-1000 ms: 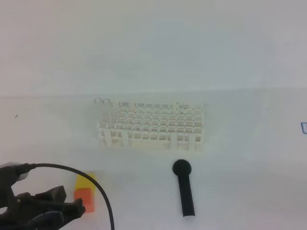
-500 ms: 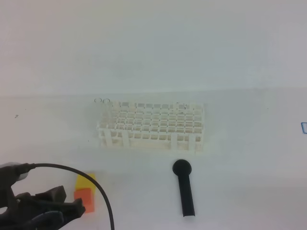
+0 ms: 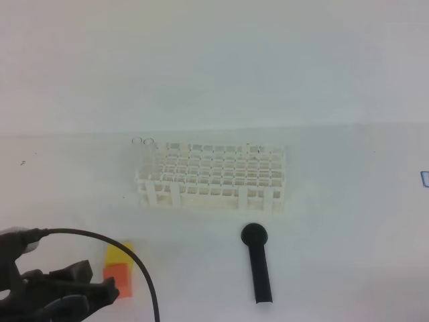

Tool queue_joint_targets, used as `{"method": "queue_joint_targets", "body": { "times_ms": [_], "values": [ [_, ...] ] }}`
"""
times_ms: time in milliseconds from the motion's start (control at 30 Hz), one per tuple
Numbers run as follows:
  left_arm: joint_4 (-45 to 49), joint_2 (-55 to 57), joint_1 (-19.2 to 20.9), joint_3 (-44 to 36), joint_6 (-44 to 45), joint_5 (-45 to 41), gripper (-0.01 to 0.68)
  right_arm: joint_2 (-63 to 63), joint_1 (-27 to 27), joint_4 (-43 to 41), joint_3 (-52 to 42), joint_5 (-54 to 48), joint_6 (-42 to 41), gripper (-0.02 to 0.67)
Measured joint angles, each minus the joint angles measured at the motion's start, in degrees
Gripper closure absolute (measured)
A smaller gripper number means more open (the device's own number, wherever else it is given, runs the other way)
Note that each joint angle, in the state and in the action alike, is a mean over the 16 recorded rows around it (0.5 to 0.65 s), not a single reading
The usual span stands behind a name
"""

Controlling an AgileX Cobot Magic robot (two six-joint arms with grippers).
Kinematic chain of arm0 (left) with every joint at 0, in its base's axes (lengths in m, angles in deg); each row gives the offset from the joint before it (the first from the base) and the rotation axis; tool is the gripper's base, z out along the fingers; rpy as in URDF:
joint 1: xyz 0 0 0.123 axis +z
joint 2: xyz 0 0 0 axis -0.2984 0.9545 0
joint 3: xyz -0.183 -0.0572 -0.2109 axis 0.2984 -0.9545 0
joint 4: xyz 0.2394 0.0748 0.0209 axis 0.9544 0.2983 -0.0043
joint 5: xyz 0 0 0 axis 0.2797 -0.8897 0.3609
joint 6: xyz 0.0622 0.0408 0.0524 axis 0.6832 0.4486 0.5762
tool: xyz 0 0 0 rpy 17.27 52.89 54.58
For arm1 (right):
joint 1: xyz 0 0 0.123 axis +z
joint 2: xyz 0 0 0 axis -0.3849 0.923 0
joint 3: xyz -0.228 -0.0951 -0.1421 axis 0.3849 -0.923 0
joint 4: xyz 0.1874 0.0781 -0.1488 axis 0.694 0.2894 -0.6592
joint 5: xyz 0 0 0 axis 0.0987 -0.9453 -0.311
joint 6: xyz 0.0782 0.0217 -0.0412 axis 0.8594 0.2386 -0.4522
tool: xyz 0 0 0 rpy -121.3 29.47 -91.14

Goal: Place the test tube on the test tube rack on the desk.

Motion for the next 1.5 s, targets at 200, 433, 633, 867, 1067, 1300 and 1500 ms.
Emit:
{"method": "queue_joint_targets", "body": {
  "times_ms": [200, 433, 633, 867, 1067, 1300, 1500],
  "values": [
    [0.0, 0.0, 0.0, 0.0, 0.5, 0.0, 0.673, 0.0, 0.0, 1.7, 0.2, -2.4, -1.2, 0.65],
    [0.0, 0.0, 0.0, 0.0, 1.5, 0.0, 0.673, 0.0, 0.0, 2.2, 0.2, -2.7, -1.3, 0.65],
    [0.0, 0.0, 0.0, 0.0, 2.2, 0.0, 0.673, 0.0, 0.0, 2.2, 0.2, -2.8, -1.4, 0.65],
    [1.0, -1.8, 1.1, 0.0, 2.4, -1.3, 0.673, 0.0, 0.0, 2.3, 0.2, -2.8, -1.4, 0.65],
    [8.3, -8.4, 8.3, 0.0, 3.7, -9.4, 0.673, 0.0, 0.0, 2.3, 0.2, -2.8, -1.4, 0.65],
    [19.1, -22.9, 25.2, 0.0, 7.2, -25.3, 0.673, 0.0, 0.0, 2.4, 0.2, -2.8, -1.4, 0.65],
    [24.7, -34.7, 39.6, -0.1, 10.8, -35.4, 0.673, 0.0, 0.0, 2.4, 0.2, -2.8, -1.4, 0.65]
  ]
}}
